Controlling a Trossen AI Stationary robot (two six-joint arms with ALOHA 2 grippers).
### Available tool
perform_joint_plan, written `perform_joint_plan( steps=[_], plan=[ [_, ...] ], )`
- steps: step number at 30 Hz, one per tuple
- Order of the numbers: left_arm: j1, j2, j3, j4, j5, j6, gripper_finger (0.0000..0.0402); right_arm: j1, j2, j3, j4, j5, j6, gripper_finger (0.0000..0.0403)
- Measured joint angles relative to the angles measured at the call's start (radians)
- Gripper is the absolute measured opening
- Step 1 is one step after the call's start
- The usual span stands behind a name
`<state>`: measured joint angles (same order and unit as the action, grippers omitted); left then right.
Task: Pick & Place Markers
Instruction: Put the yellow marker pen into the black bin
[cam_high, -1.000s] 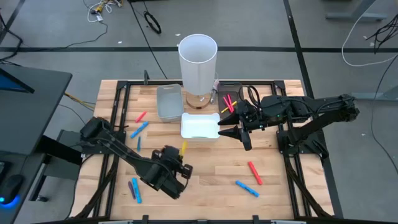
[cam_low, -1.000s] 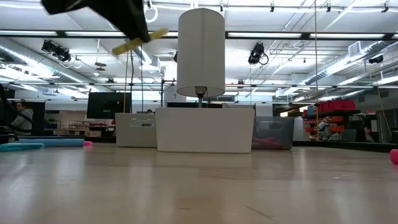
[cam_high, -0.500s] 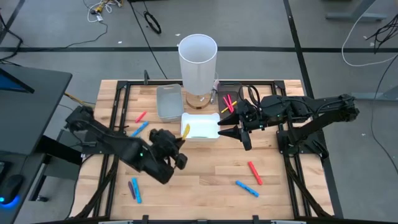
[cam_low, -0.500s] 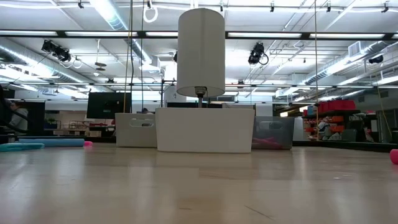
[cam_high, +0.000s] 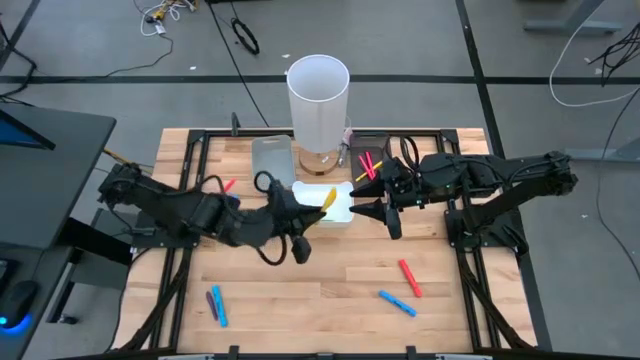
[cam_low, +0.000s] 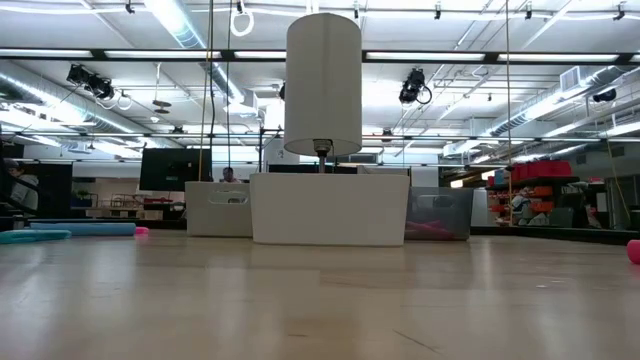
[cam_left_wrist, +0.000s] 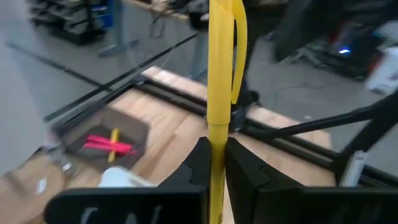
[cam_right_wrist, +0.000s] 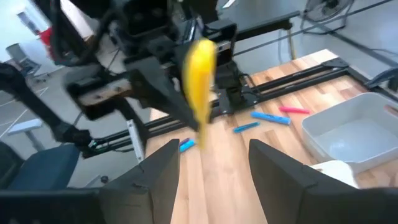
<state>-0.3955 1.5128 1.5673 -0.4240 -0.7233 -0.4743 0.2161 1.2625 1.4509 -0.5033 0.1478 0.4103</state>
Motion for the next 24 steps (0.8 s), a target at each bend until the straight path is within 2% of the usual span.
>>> perform_joint_plan(
  steps=[11,16,24],
  plan=[
    [0.061,-0.019,0.000,0.242,0.189,0.180,0.0026,0.000,0.000,0.000,0.096,0.002,-0.007,0.0192],
    [0.088,-0.021,0.000,0.276,0.204,0.197,0.0026,0.000,0.000,0.000,0.162,0.002,-0.008,0.0192],
    [0.128,-0.023,0.000,0.382,0.284,0.225,0.0026,0.000,0.034,0.000,0.241,-0.037,-0.029,0.0192]
  ],
)
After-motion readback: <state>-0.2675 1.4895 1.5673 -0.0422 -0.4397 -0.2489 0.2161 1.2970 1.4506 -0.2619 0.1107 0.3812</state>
